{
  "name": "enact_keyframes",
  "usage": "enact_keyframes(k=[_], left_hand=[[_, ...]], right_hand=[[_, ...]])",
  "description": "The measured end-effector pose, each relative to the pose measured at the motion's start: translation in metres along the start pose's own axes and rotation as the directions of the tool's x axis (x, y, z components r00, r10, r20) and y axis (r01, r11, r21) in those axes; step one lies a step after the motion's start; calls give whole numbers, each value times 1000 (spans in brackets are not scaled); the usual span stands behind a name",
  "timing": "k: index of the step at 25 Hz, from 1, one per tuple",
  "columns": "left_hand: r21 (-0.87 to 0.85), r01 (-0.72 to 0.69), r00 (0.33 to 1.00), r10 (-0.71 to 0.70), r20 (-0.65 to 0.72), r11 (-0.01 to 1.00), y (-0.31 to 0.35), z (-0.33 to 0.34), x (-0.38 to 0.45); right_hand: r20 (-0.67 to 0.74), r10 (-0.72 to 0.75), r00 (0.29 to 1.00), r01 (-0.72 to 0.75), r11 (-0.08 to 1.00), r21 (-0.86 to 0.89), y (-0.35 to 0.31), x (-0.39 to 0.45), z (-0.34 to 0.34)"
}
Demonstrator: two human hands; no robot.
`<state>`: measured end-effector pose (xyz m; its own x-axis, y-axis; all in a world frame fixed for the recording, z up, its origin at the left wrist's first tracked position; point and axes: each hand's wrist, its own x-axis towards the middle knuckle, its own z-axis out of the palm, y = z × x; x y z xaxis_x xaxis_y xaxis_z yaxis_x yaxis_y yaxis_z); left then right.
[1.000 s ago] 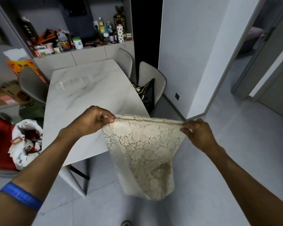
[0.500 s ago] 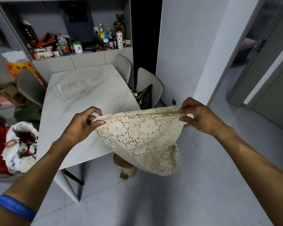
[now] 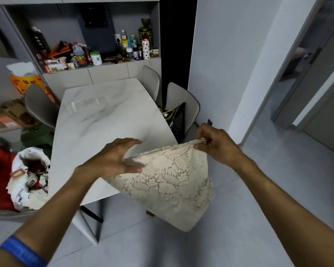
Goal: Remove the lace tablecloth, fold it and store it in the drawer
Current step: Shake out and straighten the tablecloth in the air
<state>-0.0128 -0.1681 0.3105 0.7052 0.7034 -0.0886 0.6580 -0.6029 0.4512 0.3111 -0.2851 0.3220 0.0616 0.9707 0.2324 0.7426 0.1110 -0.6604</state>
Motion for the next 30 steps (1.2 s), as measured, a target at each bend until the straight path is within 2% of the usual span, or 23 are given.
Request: enact_keyframes(k=[2, 5, 7, 9, 10, 12, 14, 16, 18, 20, 23, 25, 28, 30], left_hand=[[-45, -175, 984, 173, -33, 984, 44, 7, 33], [-283, -216, 976, 215, -34, 935, 91, 17, 74], [-349, -228, 973, 227, -46, 909, 92, 20, 87], [-349, -244, 968, 247, -38, 905, 86, 12, 86], [-353, -259, 964, 264, -35, 899, 84, 6, 86], [-375, -269, 959, 282, -20, 887, 82, -10, 84], [-360, -301, 949, 313, -26, 883, 86, -27, 82], [-341, -324, 945, 320, -69, 882, 89, -43, 80], [-354, -326, 945, 300, -126, 877, 87, -58, 75], [-369, -296, 954, 251, -166, 881, 77, -75, 72], [-373, -270, 957, 203, -209, 888, 55, -92, 68], [-384, -256, 958, 180, -224, 887, 43, -94, 64], [-404, -228, 964, 149, -219, 886, 36, -84, 64], [-404, -233, 966, 163, -201, 885, 41, -77, 71]], right_hand=[[61, -67, 996, 67, 998, -8, -18, 9, 15], [-19, -143, 990, 144, 989, 42, -37, 21, 29], [-148, -44, 988, 86, 953, 292, -32, 16, 29], [-182, 151, 972, -35, 852, 522, -5, -6, 31], [-115, 229, 966, -141, 850, 507, 13, -22, 36], [133, 334, 933, -359, 873, 330, 47, -52, 55], [267, 345, 900, -405, 889, 215, 71, -67, 78], [333, 354, 874, -405, 909, 96, 84, -71, 98], [297, 390, 871, -381, 920, -93, 92, -74, 119], [159, 427, 890, -399, 899, -179, 96, -79, 139], [-29, 423, 906, -423, 899, -116, 100, -88, 156], [-96, 418, 903, -427, 897, -114, 104, -92, 148], [11, 427, 904, -419, 892, -169, 89, -82, 125], [73, 356, 931, -356, 934, -19, 51, -56, 106]])
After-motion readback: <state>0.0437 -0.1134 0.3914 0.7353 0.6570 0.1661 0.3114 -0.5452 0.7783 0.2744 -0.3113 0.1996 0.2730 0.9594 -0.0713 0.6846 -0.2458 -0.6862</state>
